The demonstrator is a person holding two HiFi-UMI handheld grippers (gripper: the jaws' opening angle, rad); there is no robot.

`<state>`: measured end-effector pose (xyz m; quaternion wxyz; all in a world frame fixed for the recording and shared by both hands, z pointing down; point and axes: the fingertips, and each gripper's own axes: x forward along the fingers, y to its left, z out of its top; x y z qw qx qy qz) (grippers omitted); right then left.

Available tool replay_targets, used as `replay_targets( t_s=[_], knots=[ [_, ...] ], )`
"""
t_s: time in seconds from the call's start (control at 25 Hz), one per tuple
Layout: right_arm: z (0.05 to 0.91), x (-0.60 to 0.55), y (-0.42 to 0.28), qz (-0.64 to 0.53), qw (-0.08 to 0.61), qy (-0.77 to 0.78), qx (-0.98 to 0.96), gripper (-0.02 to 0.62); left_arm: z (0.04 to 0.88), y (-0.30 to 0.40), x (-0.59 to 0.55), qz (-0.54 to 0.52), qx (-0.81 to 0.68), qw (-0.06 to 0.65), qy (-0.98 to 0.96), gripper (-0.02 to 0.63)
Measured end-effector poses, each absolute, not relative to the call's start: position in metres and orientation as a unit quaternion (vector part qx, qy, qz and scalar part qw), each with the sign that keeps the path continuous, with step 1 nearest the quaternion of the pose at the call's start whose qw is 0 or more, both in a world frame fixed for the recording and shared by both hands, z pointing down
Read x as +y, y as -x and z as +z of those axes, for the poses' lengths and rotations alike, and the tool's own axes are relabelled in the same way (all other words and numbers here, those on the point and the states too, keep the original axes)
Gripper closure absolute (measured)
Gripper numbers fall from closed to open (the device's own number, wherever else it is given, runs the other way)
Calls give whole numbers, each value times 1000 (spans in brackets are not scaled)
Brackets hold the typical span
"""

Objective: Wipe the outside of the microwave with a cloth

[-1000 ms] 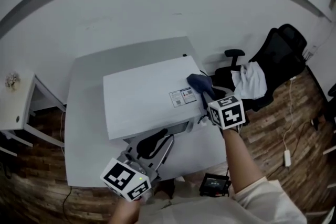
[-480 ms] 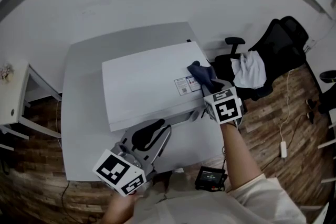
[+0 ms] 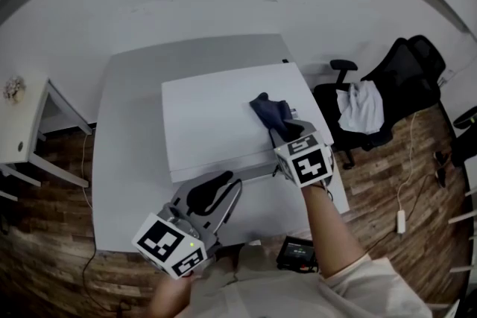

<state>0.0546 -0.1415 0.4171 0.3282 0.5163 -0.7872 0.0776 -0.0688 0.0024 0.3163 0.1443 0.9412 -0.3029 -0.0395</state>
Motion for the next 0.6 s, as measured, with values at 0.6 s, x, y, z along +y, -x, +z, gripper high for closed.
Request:
replay_targets(
  t_s=[0.6],
  knots=[
    [418, -132, 98, 51, 334, -390, -856, 503, 326, 131, 0, -43, -366, 153, -917, 529]
  ],
)
